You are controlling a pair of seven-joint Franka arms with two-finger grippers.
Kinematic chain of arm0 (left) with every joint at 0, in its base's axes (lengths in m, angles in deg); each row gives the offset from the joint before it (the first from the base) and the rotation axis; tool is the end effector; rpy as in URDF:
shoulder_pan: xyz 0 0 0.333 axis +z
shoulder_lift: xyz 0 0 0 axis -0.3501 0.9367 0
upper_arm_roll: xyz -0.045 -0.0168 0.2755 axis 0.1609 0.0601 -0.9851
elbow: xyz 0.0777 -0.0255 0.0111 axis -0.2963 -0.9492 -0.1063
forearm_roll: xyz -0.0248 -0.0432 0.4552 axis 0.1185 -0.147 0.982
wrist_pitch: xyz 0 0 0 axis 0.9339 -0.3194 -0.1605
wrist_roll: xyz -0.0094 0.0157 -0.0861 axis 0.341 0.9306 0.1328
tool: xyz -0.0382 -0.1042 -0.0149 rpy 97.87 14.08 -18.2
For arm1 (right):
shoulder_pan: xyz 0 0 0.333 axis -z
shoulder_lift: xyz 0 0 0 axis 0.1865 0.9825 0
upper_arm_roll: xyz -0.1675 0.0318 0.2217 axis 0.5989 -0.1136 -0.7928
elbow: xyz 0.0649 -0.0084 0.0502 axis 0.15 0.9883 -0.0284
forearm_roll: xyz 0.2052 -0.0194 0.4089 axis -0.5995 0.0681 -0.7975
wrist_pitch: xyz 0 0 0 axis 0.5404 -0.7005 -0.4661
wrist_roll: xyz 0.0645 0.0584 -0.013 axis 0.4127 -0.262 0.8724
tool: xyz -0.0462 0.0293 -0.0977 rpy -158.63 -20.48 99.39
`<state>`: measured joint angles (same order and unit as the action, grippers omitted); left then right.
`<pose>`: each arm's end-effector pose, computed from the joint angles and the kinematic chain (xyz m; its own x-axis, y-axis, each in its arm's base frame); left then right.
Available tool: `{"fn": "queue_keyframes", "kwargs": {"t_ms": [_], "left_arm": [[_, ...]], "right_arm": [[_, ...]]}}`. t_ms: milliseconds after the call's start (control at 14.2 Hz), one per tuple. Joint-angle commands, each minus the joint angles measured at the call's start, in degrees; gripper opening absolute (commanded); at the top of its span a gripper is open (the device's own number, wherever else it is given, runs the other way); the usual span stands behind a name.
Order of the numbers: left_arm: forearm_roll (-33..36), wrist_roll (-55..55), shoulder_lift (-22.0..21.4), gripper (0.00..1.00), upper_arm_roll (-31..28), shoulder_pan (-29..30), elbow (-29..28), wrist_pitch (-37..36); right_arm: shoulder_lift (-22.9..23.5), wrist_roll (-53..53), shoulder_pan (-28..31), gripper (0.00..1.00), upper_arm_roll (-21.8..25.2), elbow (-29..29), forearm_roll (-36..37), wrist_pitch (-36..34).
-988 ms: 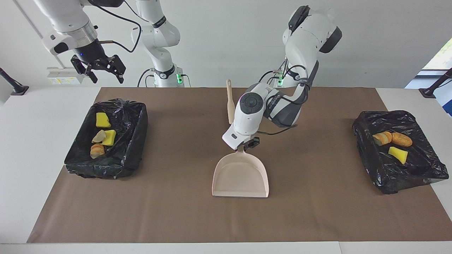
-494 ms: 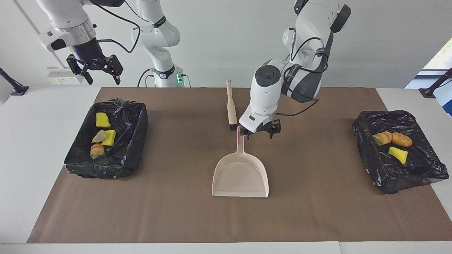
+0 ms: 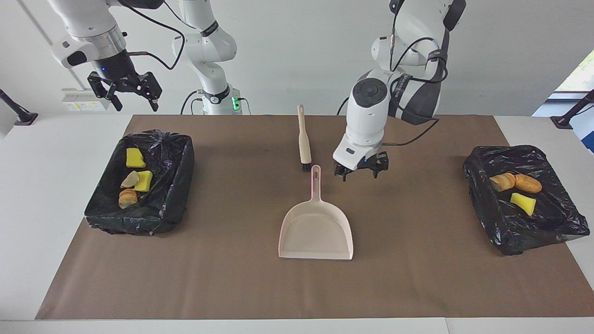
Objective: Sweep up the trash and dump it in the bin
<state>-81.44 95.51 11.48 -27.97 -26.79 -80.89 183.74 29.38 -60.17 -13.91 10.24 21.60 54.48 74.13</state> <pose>0.6061 -0.1681 0.5023 0.9919 -0.1188 -0.0442 -0.1230 -0.9864 -0.1090 0.5794 -0.0515 0.6100 0.9991 -0.0222 0.0364 -0.0223 -0.9997 0.0044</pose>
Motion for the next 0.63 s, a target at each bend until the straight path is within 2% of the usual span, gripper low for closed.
{"fn": "queue_keyframes", "kwargs": {"t_ms": [0,212,353,564], "left_arm": [[-2.8,-6.7,-7.1,1.00,-4.5,0.8,-3.7,-2.8],[-7.0,-12.5,-11.0,1.00,-10.4,1.3,-2.1,-6.1],[-7.8,-13.4,-11.3,1.00,-12.7,1.4,0.3,-9.7],[-8.3,-13.6,-9.8,1.00,-13.4,1.4,8.0,-14.0]], "right_arm": [[-0.7,1.6,0.3,1.00,-0.3,0.5,-0.1,0.5],[-0.7,1.6,0.3,1.00,-0.3,0.5,-0.1,0.5],[-0.7,1.6,0.3,1.00,-0.3,0.5,-0.1,0.5],[-0.7,1.6,0.3,1.00,-0.3,0.5,-0.1,0.5]]}}
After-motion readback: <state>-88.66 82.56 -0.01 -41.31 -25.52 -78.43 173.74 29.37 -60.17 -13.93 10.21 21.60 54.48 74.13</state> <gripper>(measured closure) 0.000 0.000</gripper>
